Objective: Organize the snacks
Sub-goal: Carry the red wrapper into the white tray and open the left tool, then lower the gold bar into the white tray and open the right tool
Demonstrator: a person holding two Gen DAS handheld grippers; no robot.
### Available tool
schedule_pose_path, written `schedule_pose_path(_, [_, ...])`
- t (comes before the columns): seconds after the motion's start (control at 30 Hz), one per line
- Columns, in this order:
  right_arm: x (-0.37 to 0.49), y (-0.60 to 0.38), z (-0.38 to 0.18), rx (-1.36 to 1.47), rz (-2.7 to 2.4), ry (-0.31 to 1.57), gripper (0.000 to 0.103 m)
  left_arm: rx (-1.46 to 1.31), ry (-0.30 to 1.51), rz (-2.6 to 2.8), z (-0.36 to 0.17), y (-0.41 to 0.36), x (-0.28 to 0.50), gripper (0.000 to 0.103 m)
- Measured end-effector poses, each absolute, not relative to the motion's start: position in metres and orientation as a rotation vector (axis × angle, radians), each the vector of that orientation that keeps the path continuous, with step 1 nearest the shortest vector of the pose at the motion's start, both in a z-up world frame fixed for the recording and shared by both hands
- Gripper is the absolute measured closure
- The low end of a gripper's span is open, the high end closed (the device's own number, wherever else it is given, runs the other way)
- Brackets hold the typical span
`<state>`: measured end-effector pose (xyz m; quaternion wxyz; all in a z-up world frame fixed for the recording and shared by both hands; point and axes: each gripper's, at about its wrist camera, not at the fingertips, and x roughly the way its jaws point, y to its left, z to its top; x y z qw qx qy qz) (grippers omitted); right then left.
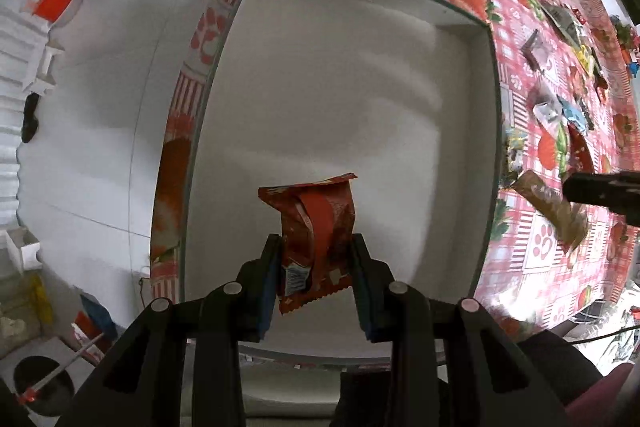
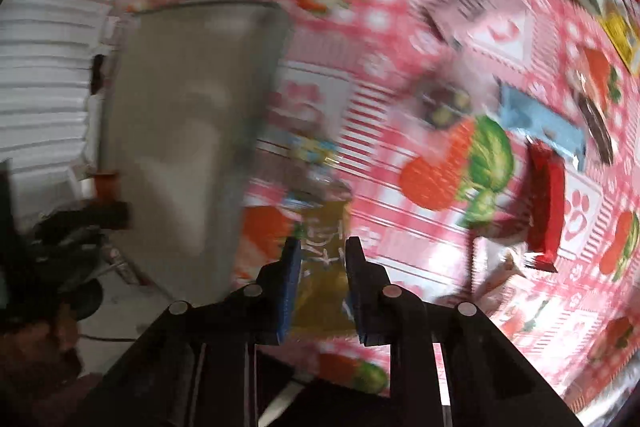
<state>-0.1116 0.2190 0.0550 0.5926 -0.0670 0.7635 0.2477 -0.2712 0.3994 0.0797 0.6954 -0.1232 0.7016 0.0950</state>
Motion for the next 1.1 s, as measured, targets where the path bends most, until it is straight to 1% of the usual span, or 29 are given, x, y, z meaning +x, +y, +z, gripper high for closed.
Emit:
schedule_pose_path(0.23, [-0.125,0.288,0.082,-0.182,0.782,1.758,0.078,-0.283,1.558,0.221,0.081,0.401,-0.278,0.067])
schedule_pose_path(0.33, [-0.137,0.314,0.083,-0.210,0.879,1.768,0.077,-0.291,1.560,0.228,0.079,0.404,-0.284,0.067])
schedule_pose_path(0.37, [-0.140,0.319,0.081,-0.231,0.875,1.766,0.074,-0.289,1.561,0.231,0.078,0.405,-0.286,0.066])
schedule_pose_path(0.4, [-0.148,0.318,0.077,-0.259,0.847,1.761,0.050,-0.286,1.561,0.234,0.077,0.404,-0.284,0.066])
schedule_pose_path(0.43, [-0.144,0.318,0.071,-0.270,0.812,1.759,0.030,-0.283,1.561,0.233,0.076,0.404,-0.286,0.066])
schedule_pose_path(0.47, [-0.150,0.318,0.064,-0.278,0.768,1.748,0.004,-0.281,1.560,0.228,0.076,0.403,-0.287,0.064])
schedule_pose_path(0.5, [-0.145,0.310,0.061,-0.271,0.716,1.733,0.004,-0.279,1.559,0.223,0.076,0.404,-0.289,0.061])
schedule_pose_path(0.53, [-0.138,0.301,0.054,-0.261,0.664,1.741,0.004,-0.277,1.558,0.221,0.075,0.404,-0.292,0.051])
schedule_pose_path(0.57, [-0.132,0.290,0.046,-0.257,0.599,1.762,0.004,-0.269,1.560,0.227,0.073,0.403,-0.294,0.036])
schedule_pose_path(0.6, [-0.131,0.281,0.041,-0.257,0.543,1.776,0.004,-0.262,1.558,0.236,0.073,0.403,-0.296,0.030])
schedule_pose_path(0.63, [-0.126,0.269,0.033,-0.253,0.482,1.794,0.004,-0.255,1.551,0.246,0.074,0.403,-0.298,0.027])
schedule_pose_path(0.77, [-0.122,0.235,0.004,-0.213,0.347,1.861,0.004,-0.249,1.554,0.243,0.075,0.402,-0.301,0.027])
schedule_pose_path(0.83, [-0.130,0.231,-0.006,-0.248,0.347,1.876,0.004,-0.238,1.561,0.246,0.074,0.401,-0.302,0.027])
schedule_pose_path(0.9, [-0.139,0.236,-0.016,-0.287,0.366,1.883,0.011,-0.231,1.567,0.248,0.076,0.399,-0.305,0.027])
schedule_pose_path(0.97, [-0.146,0.245,-0.029,-0.296,0.385,1.902,0.031,-0.218,1.571,0.248,0.077,0.395,-0.304,0.027])
schedule_pose_path(1.0, [-0.149,0.246,-0.035,-0.306,0.392,1.910,0.035,-0.208,1.574,0.246,0.078,0.393,-0.306,0.027])
schedule_pose_path(1.07, [-0.156,0.256,-0.040,-0.381,0.398,1.890,0.054,-0.197,1.576,0.241,0.079,0.392,-0.310,0.027])
schedule_pose_path(1.1, [-0.159,0.262,-0.037,-0.440,0.419,1.857,0.080,-0.201,1.577,0.242,0.081,0.388,-0.310,0.027])
